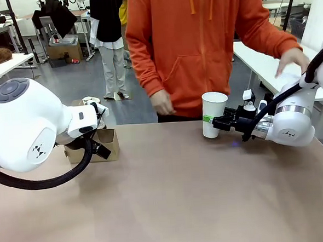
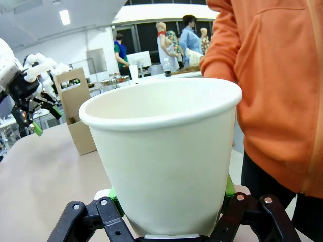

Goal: Pour a drink into a cup and package it in a carrier.
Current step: When a person places the Paper Cup Lid on the 600 ml Paper Cup , lift the 600 ml Paper Cup.

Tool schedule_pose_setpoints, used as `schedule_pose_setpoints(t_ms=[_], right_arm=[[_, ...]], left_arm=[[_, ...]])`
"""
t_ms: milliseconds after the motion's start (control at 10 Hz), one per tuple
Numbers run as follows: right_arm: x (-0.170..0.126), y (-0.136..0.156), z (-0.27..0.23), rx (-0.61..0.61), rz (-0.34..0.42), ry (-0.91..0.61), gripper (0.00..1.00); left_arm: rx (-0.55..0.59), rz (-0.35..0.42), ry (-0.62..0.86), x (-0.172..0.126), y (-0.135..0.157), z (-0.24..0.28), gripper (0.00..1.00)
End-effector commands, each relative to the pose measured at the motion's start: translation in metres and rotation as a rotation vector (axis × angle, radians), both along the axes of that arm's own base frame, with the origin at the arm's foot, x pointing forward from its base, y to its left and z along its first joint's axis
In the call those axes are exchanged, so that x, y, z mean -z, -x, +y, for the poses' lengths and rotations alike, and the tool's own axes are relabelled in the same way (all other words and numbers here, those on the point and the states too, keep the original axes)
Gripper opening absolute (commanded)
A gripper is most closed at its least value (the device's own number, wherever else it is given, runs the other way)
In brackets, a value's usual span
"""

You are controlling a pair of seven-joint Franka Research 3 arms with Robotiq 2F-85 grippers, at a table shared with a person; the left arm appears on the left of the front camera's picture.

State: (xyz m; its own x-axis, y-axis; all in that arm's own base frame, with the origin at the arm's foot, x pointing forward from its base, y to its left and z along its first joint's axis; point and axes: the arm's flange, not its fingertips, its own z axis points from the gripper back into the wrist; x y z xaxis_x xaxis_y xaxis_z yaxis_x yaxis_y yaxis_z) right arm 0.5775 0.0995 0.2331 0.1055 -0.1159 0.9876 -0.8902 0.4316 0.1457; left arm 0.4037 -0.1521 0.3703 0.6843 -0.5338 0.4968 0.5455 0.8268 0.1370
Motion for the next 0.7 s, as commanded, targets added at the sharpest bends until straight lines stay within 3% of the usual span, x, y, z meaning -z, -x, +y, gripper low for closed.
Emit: schedule_pose_setpoints(t_ms=[0, 600], right_arm=[[-0.0031, -0.0013, 0.0022, 0.008, 0.000, 0.006, 0.80], [-0.0031, -0.0013, 0.0022, 0.008, 0.000, 0.006, 0.80]], left_arm=[[0.000, 0.000, 0.002, -0.0002, 0.0002, 0.0003, 1.00], [0.000, 0.000, 0.002, -0.0002, 0.0002, 0.0003, 1.00]])
